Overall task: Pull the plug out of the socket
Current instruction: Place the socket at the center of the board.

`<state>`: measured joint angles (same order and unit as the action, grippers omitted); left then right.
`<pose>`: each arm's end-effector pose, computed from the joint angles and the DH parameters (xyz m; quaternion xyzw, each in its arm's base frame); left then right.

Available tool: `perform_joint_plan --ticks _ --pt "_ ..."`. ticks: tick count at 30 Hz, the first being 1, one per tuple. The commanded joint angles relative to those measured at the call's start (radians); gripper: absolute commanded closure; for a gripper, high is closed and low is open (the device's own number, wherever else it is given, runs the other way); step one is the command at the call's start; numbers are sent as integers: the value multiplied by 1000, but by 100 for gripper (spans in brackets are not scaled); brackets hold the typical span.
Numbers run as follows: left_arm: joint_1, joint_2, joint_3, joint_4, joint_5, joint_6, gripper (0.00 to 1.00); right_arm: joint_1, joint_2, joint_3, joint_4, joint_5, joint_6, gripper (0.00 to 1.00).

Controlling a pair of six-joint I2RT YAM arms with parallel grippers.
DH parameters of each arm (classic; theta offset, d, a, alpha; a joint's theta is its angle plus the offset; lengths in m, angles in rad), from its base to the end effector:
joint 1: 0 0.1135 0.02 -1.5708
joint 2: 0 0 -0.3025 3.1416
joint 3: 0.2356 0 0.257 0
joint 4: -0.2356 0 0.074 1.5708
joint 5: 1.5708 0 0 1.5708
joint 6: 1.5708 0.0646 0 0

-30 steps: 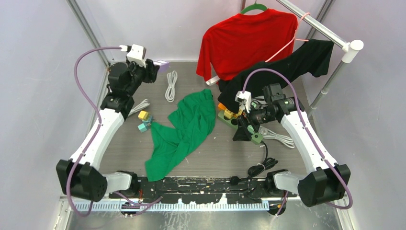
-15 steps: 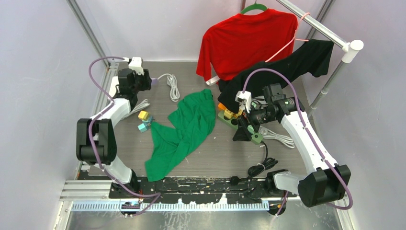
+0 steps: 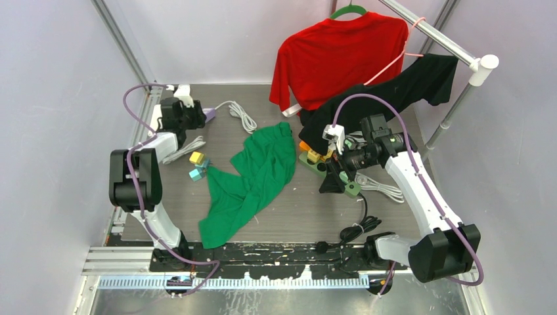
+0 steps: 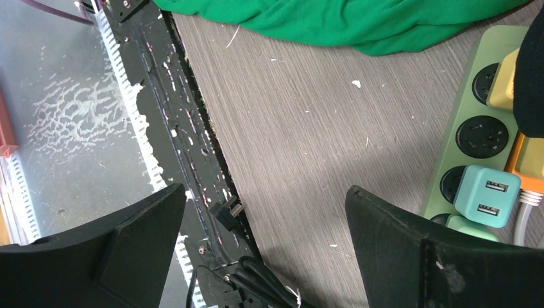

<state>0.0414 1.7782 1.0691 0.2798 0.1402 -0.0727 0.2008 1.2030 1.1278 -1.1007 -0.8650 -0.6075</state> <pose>0.4365 0.0090 0.2349 -0.0101 0.8402 -0.0674 0.5379 0.1955 0.0900 0.3298 -0.4257 0.7862 0.3666 0.2574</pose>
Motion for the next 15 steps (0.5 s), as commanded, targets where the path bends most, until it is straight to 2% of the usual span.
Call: perform_joint_plan --ticks 1,7,13,15 --pt "10 23 53 -111 -54 5 76 -2 1 9 7 -12 -3 0" --pt "10 27 70 -160 -64 -8 57 -1 0 7 11 -3 -3 0" --pt "9 11 96 -212 -64 -40 45 -2 3 5 14 8 -2 1" --pt "8 -13 99 -218 -66 -57 38 -2 3 4 16 10 -3 1"
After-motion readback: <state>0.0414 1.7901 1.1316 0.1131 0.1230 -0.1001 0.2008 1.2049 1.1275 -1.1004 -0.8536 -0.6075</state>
